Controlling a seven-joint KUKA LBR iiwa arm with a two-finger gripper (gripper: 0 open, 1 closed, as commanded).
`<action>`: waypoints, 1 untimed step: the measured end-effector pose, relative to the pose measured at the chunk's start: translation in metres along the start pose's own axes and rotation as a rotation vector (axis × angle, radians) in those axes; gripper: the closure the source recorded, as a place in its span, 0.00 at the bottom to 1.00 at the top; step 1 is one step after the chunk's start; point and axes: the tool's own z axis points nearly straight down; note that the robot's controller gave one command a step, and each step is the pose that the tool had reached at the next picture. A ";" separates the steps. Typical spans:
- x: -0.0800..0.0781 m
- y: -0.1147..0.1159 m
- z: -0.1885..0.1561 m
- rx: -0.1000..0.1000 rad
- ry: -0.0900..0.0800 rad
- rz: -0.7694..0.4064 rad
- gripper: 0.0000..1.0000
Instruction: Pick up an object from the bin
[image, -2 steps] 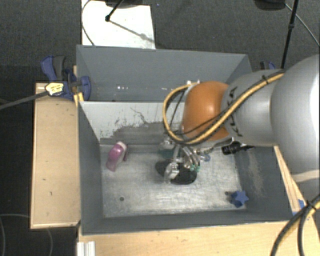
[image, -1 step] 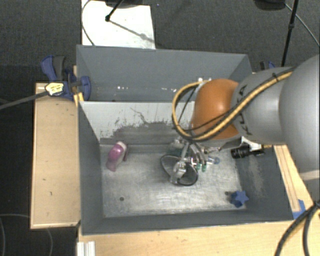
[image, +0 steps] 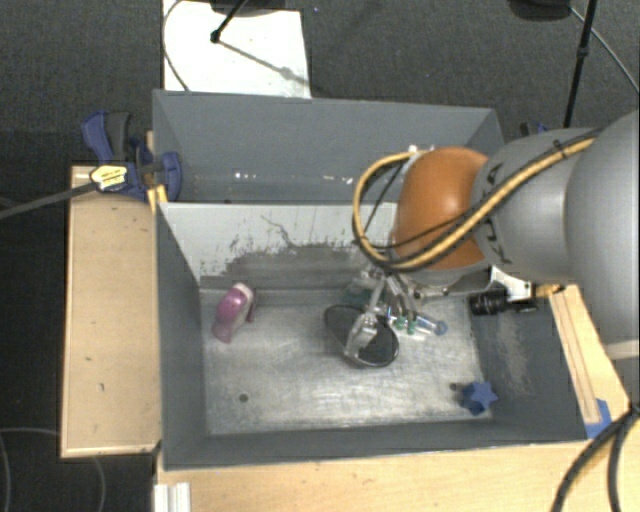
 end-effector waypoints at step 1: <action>-0.006 -0.008 0.024 -0.008 -0.012 -0.020 0.00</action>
Offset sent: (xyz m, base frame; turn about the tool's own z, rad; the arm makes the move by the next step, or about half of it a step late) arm -0.0017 -0.0173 -0.0408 -0.0155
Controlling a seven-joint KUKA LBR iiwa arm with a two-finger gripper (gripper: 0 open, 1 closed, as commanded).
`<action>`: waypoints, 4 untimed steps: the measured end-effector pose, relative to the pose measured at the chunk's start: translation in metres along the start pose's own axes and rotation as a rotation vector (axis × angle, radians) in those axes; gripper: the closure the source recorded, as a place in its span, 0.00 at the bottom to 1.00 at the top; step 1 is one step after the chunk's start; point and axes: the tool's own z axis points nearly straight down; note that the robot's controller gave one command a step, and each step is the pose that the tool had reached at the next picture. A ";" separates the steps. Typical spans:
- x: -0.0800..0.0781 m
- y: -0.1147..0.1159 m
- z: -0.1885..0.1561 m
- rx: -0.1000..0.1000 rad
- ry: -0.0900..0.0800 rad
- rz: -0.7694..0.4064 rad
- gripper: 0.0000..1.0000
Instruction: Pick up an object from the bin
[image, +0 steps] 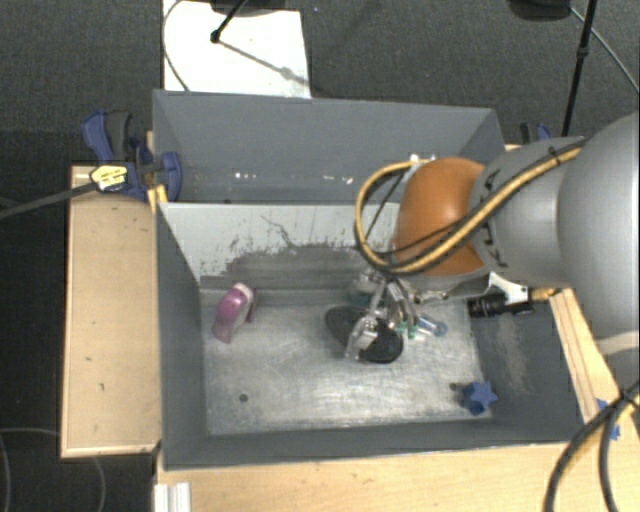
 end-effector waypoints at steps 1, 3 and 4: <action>-0.002 0.002 0.006 -0.006 -0.005 0.098 0.00; -0.006 0.006 -0.014 0.006 0.010 0.091 1.00; -0.006 0.007 -0.022 0.010 0.016 0.087 1.00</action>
Offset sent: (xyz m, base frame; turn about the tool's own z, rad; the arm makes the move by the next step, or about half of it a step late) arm -0.0059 -0.0041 -0.0172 0.1056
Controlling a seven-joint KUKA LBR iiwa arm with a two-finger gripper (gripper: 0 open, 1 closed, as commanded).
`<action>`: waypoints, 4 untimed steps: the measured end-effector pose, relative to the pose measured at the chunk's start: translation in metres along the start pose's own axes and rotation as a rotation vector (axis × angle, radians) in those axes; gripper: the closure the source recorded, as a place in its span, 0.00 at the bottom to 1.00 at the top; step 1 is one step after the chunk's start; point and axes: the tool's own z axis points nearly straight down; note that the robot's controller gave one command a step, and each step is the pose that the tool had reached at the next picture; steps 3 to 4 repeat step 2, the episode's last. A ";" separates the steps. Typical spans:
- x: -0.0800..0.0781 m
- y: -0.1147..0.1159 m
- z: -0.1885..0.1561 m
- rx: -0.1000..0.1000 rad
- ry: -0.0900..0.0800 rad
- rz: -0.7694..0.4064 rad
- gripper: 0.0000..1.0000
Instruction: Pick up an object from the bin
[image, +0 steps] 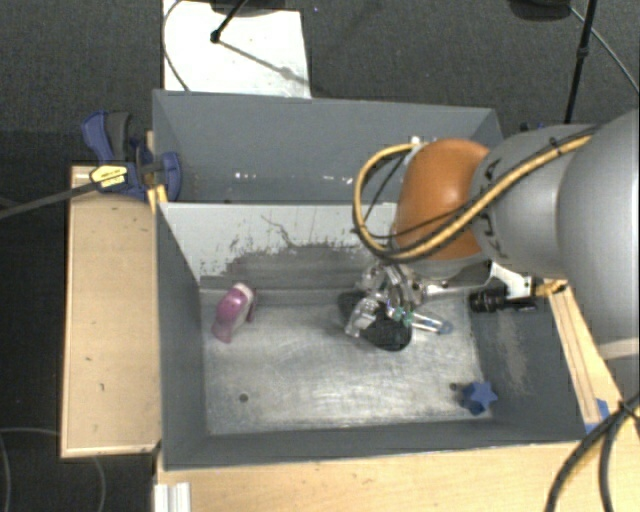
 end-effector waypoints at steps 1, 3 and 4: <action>-0.001 0.000 -0.037 0.000 -0.001 -0.004 1.00; -0.002 0.001 -0.069 -0.001 -0.002 -0.007 1.00; -0.002 0.001 -0.069 -0.001 -0.002 -0.007 1.00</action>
Offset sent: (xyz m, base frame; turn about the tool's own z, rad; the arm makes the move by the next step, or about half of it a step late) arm 0.0000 -0.0002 0.0349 0.0000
